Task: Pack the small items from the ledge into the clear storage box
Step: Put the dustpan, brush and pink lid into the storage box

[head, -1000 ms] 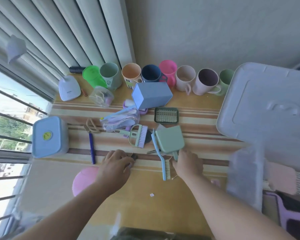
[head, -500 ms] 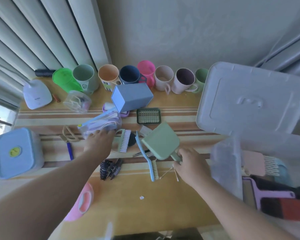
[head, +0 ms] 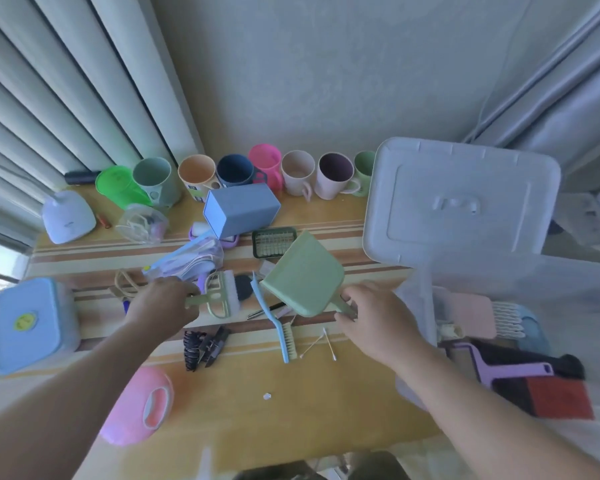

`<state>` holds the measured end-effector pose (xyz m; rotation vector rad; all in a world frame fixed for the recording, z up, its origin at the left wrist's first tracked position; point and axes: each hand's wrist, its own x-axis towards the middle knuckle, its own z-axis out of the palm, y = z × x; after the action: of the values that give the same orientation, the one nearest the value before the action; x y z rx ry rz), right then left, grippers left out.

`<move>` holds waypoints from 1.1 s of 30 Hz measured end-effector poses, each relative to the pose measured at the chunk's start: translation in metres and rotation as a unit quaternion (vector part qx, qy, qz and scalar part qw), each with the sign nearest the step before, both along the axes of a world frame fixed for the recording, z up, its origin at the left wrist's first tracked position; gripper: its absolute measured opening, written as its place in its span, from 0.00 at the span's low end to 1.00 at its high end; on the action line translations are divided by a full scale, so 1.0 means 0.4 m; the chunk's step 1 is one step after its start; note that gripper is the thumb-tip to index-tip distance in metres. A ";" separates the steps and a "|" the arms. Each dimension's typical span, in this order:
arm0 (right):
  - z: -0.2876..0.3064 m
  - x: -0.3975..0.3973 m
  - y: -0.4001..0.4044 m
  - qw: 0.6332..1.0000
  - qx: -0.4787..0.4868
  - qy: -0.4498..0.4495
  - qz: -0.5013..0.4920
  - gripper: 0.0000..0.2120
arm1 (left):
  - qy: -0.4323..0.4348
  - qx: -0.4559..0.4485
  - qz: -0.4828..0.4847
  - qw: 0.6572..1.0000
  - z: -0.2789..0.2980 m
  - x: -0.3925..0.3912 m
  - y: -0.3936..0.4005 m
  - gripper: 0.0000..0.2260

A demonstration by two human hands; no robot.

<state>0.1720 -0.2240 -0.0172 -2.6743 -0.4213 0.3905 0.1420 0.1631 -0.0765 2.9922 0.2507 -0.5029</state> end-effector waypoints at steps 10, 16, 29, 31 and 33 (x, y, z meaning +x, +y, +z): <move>0.184 0.015 -0.508 0.990 -0.045 -0.110 -0.072 0.07 | -0.202 -0.249 -0.024 0.947 0.265 -0.011 -0.436 0.10; 0.134 -0.094 -0.858 0.986 -0.094 -0.008 -0.134 0.05 | -0.274 -0.283 -0.159 0.905 0.265 0.014 -0.820 0.10; -0.102 -0.049 -1.042 0.968 -0.154 0.185 -0.068 0.10 | -0.095 -0.037 -0.304 0.947 0.162 0.053 -1.155 0.05; -0.119 -0.034 -1.042 0.967 -0.155 0.192 -0.058 0.07 | -0.086 -0.045 -0.297 0.950 0.160 0.055 -1.173 0.05; -0.132 -0.024 -1.043 0.969 -0.144 0.194 -0.051 0.08 | -0.062 -0.047 -0.295 0.952 0.151 0.057 -1.193 0.07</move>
<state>0.1622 -0.6410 -0.0698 -2.7811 -0.1133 0.9856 0.1647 -0.3140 -0.0162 2.9471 -0.6771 -0.3483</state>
